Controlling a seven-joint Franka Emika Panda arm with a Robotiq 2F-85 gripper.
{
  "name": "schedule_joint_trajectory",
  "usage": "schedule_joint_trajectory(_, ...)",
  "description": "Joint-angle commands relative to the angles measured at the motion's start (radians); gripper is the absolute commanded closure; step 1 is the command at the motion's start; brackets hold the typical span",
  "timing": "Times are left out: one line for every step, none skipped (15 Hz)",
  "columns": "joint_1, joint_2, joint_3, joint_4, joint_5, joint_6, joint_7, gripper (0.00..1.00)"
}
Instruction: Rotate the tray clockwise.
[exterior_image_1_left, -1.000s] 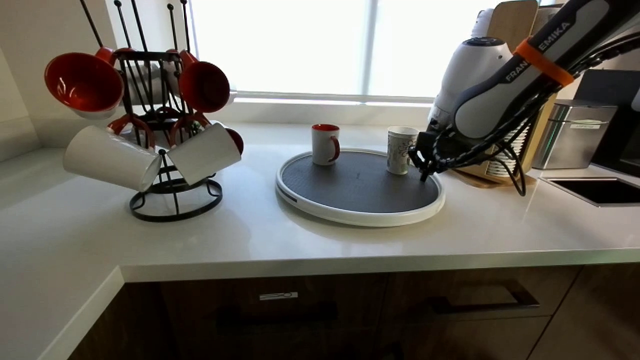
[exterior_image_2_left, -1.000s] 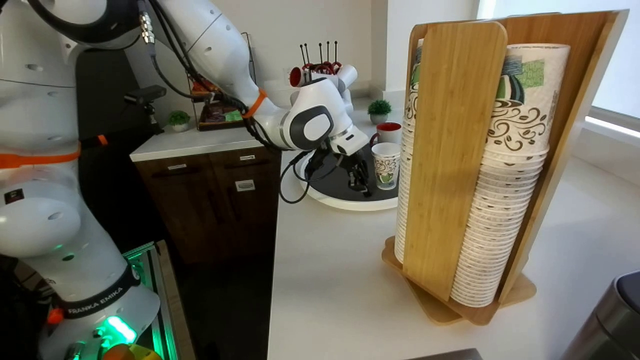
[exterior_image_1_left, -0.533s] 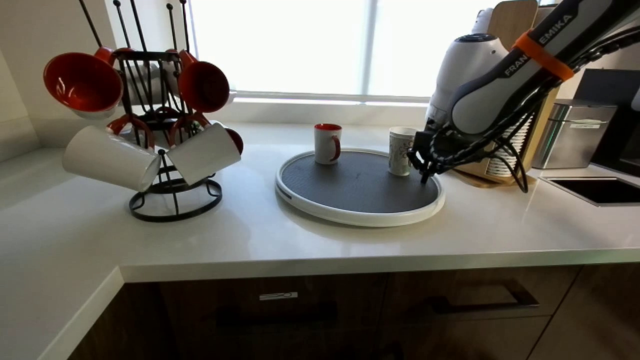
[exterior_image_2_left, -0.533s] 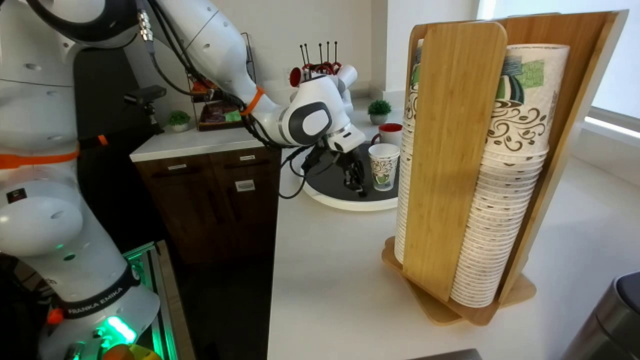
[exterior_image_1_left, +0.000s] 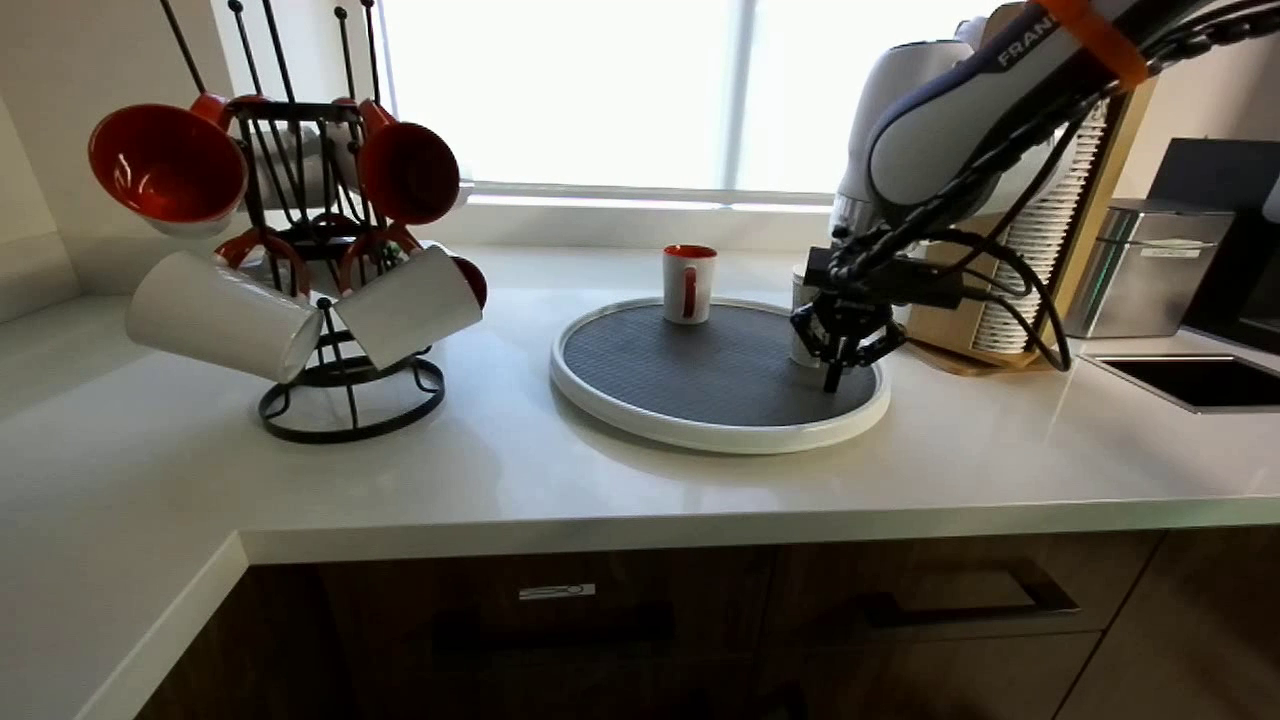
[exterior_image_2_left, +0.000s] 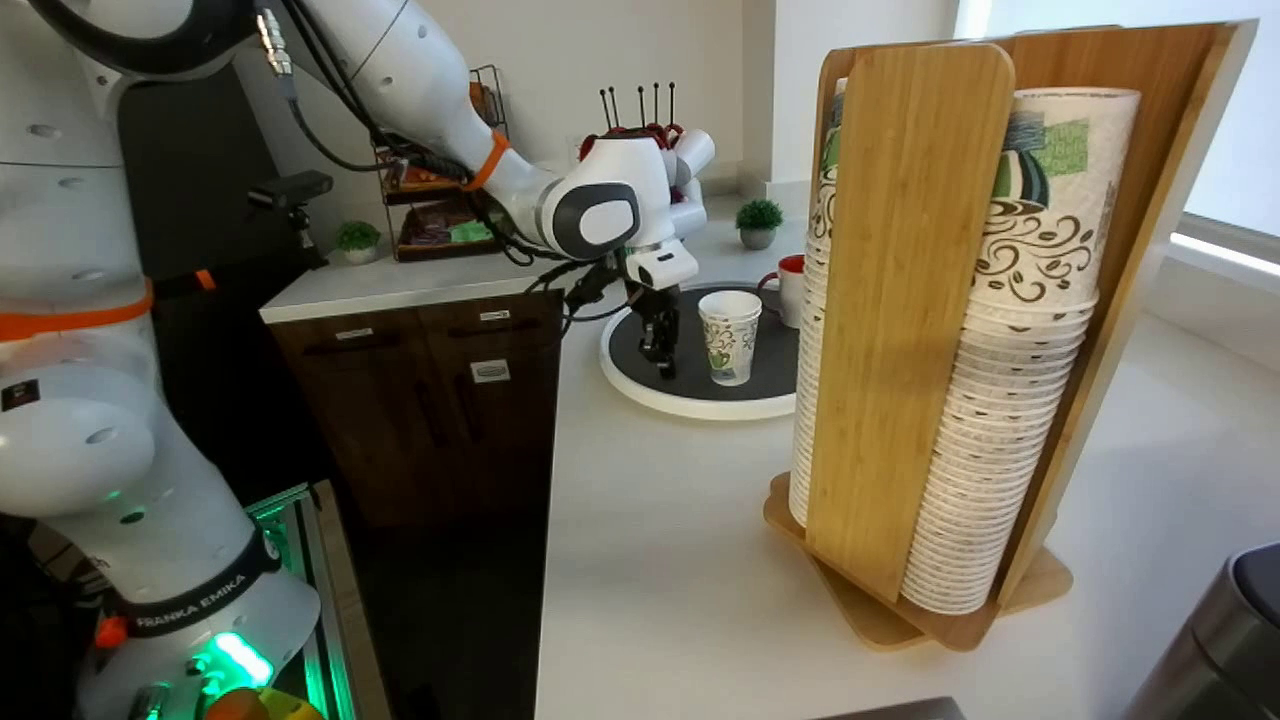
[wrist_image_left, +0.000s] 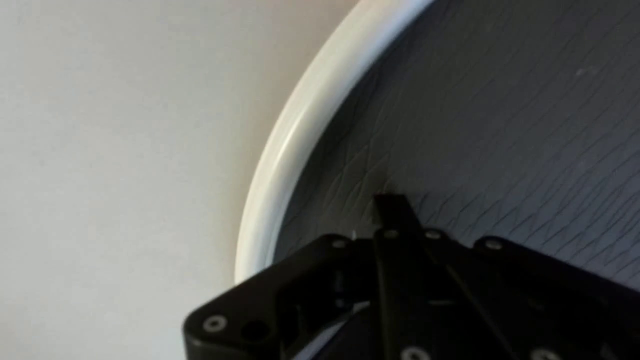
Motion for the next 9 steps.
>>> schedule_joint_trajectory(-0.045, -0.053, 0.099, -0.039, 0.183, 0.028, -0.137, 1.00)
schedule_joint_trajectory(-0.057, -0.061, 0.128, -0.036, 0.260, 0.026, -0.188, 1.00)
schedule_joint_trajectory(-0.061, -0.066, 0.146, -0.033, 0.314, 0.031, -0.226, 1.00)
schedule_joint_trajectory(-0.059, -0.073, 0.151, -0.030, 0.337, 0.022, -0.251, 1.00)
schedule_joint_trajectory(-0.038, -0.073, 0.125, -0.026, 0.271, 0.002, -0.196, 1.00)
schedule_joint_trajectory(-0.031, -0.076, 0.111, -0.027, 0.233, -0.007, -0.166, 1.00)
schedule_joint_trajectory(-0.026, -0.079, 0.096, -0.032, 0.188, -0.011, -0.139, 1.00)
schedule_joint_trajectory(-0.024, -0.084, 0.082, -0.039, 0.145, -0.013, -0.114, 1.00)
schedule_joint_trajectory(-0.023, -0.089, 0.066, -0.047, 0.097, -0.011, -0.086, 1.00)
